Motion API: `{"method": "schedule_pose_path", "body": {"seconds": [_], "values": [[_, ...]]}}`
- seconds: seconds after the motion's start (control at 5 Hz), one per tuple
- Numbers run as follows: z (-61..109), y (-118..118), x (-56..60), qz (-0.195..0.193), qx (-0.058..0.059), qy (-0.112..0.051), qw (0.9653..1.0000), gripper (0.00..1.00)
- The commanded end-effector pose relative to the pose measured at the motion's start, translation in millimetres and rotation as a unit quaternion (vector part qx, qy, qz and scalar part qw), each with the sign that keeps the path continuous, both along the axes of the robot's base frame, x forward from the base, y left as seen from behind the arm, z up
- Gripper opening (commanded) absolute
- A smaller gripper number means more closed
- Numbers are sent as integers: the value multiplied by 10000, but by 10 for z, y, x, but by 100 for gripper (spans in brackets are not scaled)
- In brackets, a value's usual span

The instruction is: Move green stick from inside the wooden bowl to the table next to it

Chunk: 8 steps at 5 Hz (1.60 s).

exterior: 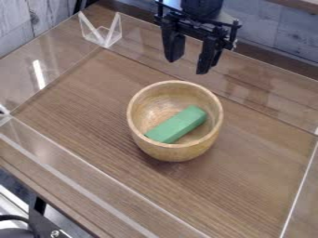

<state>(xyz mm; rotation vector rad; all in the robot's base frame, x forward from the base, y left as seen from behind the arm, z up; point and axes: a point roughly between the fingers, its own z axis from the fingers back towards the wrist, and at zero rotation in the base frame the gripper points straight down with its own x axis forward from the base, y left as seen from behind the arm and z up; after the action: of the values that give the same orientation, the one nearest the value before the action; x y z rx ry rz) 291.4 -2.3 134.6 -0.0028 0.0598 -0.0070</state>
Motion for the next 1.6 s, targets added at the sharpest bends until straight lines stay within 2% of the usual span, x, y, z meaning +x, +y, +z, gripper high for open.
{"method": "schedule_pose_path", "body": {"seconds": [0.0,0.2,0.4,0.8,1.4], "values": [[-93,31,-89,-53,15,72,10000,100],[-277,80,-268,-191,73,169,9996,100],[-392,130,-385,-293,126,146,9994,100],[-549,171,-437,-311,126,-2,9994,100],[-803,172,-432,-322,96,-289,9990,100]]}}
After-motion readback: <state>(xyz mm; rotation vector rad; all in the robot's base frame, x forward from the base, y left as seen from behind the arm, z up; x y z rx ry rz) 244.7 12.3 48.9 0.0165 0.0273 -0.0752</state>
